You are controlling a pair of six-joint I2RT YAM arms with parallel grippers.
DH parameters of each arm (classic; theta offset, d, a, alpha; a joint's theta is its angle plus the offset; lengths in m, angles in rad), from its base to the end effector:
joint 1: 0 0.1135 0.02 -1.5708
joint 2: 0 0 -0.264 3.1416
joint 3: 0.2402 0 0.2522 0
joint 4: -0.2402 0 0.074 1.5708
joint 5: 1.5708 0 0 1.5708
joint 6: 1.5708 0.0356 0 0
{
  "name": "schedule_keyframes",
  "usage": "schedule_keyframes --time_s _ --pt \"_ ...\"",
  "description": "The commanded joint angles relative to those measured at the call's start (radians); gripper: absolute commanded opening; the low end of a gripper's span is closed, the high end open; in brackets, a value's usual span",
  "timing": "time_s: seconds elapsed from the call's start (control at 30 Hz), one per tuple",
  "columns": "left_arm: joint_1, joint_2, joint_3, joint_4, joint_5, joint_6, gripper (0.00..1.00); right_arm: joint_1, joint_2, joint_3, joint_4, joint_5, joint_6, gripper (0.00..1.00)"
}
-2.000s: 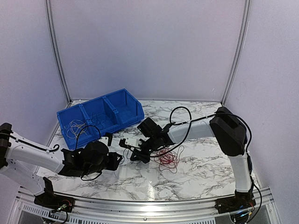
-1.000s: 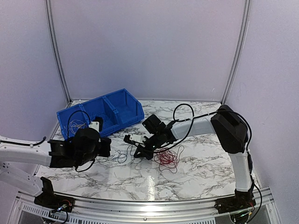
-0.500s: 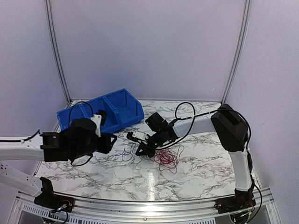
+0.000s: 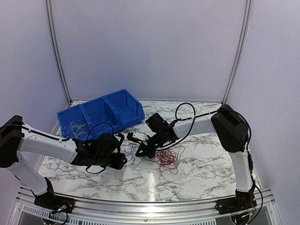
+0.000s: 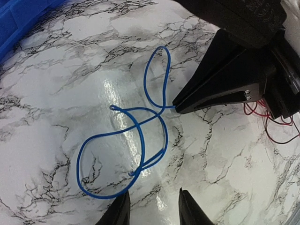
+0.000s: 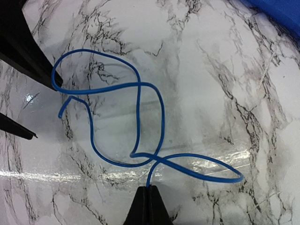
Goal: Untangle the cables
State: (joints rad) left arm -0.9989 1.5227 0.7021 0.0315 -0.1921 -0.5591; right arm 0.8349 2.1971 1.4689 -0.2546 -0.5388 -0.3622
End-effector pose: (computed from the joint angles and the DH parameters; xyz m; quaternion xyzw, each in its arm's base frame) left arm 0.1654 -0.2443 0.1616 0.1651 0.9061 -0.2033 0.3322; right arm 0.2922 0.3499 0.1221 -0.5835 0.7187 0.3131 0.2119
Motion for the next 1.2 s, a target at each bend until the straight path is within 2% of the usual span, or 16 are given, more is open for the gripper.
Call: schedule_keyframes --time_s 0.0,0.23,0.57,0.93,1.03,1.17 --pt "0.016 0.036 0.055 0.029 -0.008 0.005 0.40 0.002 0.041 0.010 -0.057 -0.001 0.015 0.00" --pt "0.039 0.110 0.100 0.059 -0.053 0.024 0.41 0.003 0.048 0.010 -0.059 -0.011 0.012 0.00" --pt "0.061 0.168 0.154 0.013 -0.153 0.007 0.21 0.003 0.049 0.010 -0.061 -0.012 0.013 0.00" --pt "0.064 0.057 0.147 -0.113 -0.058 -0.003 0.11 0.001 0.054 0.012 -0.063 -0.015 0.014 0.00" --pt "0.069 0.053 0.145 -0.143 -0.065 -0.018 0.13 0.001 0.055 0.013 -0.063 -0.015 0.014 0.00" --pt "0.073 0.081 0.153 -0.148 -0.075 -0.024 0.30 0.001 0.055 0.014 -0.064 -0.015 0.014 0.00"
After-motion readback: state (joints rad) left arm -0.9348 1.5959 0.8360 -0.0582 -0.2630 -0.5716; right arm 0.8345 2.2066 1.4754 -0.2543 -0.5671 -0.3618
